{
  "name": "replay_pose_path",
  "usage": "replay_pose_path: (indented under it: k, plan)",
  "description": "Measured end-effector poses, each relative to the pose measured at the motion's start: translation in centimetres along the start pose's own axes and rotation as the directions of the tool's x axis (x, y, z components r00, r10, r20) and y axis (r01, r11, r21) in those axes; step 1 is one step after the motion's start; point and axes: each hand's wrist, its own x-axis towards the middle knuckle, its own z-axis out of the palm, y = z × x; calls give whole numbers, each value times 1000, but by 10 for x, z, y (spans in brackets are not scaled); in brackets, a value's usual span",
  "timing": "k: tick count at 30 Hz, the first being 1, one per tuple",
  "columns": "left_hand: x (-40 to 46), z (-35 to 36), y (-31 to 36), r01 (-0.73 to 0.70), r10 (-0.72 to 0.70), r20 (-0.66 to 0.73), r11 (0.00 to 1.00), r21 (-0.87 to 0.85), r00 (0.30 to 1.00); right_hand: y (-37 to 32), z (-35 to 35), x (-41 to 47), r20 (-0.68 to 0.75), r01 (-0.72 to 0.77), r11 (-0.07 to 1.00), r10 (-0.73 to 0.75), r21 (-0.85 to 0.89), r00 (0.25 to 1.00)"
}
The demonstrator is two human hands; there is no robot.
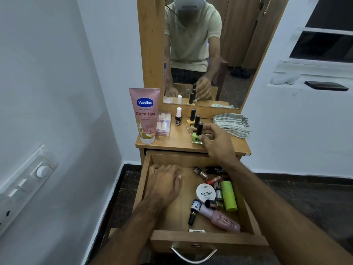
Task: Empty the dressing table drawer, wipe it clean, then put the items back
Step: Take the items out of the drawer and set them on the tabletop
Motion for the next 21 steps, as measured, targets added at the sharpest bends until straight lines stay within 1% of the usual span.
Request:
replay_pose_path:
  k: [5, 7, 9, 12, 13, 14, 15, 16, 17, 18, 19, 21]
  plan:
    - [1, 1, 0, 3, -3, 11, 1000, 7, 1000, 9, 8, 9, -102, -15, 999, 10, -44, 995]
    - [0, 0, 0, 3, -4, 15, 1000, 12, 1000, 8, 10, 11, -125, -49, 999, 47, -6, 991]
    - [0, 0, -1, -2, 2, 10, 1000, 13, 1000, 6, 8, 8, -150, -66, 995, 76, 70, 986]
    - [0, -1, -1, -5, 5, 5, 1000, 16, 1000, 6, 5, -12, -256, 11, 998, 6, 65, 967]
    - [0, -2, -1, -7, 6, 11, 1000, 20, 1000, 9, 4, -20, -267, 11, 999, 2, 47, 964]
    - [1, -2, -1, -9, 8, 19, 1000, 24, 1000, 11, 4, -28, -228, -15, 1000, 17, 10, 973]
    - [1, -1, -1, -13, 12, 24, 1000, 27, 1000, 15, 5, -36, -134, -58, 995, 48, -76, 990]
    - [1, -1, -1, -18, 17, 24, 999, 31, 1000, 19, 8, -43, -7, -96, 969, 97, -229, 995]
    - [1, -1, -1, -22, 21, 26, 999, 38, 999, 22, 12, -48, 101, -102, 905, 156, -412, 983]
    - [1, -1, -1, -25, 24, 29, 999, 46, 999, 25, 16, -52, 156, -77, 820, 199, -568, 967]
    - [1, 0, -1, -29, 28, 31, 998, 53, 999, 27, 20, -55, 177, -42, 741, 215, -671, 960]
    - [0, 1, -1, -33, 32, 19, 997, 65, 999, 32, 26, -57, 202, 12, 652, 217, -758, 955]
